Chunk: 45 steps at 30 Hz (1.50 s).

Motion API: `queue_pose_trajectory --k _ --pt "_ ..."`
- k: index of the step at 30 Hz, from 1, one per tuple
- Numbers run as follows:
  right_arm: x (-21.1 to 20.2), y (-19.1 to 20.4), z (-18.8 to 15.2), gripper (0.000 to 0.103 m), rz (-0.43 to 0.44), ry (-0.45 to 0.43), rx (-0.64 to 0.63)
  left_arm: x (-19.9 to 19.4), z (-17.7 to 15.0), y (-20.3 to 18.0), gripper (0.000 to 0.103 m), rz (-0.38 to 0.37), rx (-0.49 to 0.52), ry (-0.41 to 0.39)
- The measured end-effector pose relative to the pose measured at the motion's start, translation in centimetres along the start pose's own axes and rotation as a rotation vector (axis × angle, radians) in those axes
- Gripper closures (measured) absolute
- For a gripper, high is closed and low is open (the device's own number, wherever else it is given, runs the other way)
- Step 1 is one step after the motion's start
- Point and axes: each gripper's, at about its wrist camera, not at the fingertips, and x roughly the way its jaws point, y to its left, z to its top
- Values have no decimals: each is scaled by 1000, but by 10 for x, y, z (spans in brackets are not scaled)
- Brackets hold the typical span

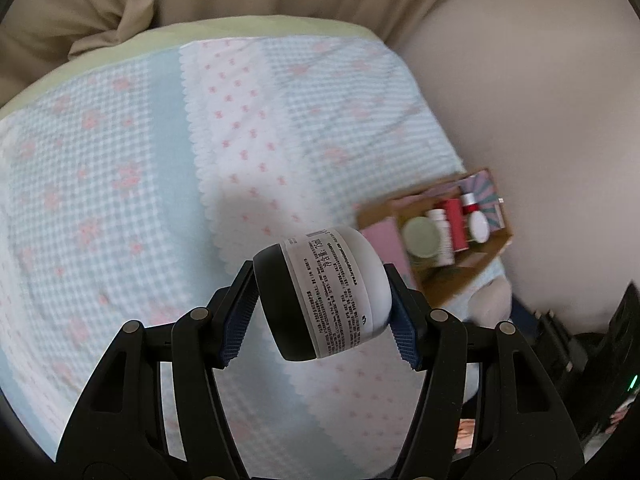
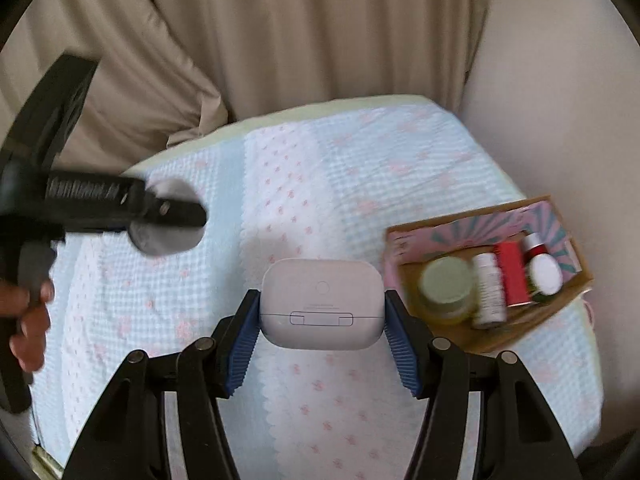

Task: Organize rigid objects
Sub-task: 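Carry the black-and-white jar and earbud case with both tools into the box, then open both tools to release the jar and earbud case into the box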

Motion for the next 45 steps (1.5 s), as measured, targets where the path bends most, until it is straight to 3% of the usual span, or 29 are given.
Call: queue_pose_trajectory --k 7,12,19,25,36,45 --pt "-42 -82 35 47 -4 -17 79 1 -8 -65 46 -8 9 -16" --pt "-45 -143 58 47 -6 -9 66 30 -7 -118 46 -5 -26 -16" --pt "-8 -220 78 47 13 84 -5 103 6 -185 46 0 -62 31" --pt "44 -277 85 47 42 177 -36 163 25 -216 46 31 -63 80" --pt "133 -315 97 47 136 347 -71 264 56 -255 46 148 81 191" --pt "179 -320 94 47 194 455 -41 295 53 -262 45 225 191 260"
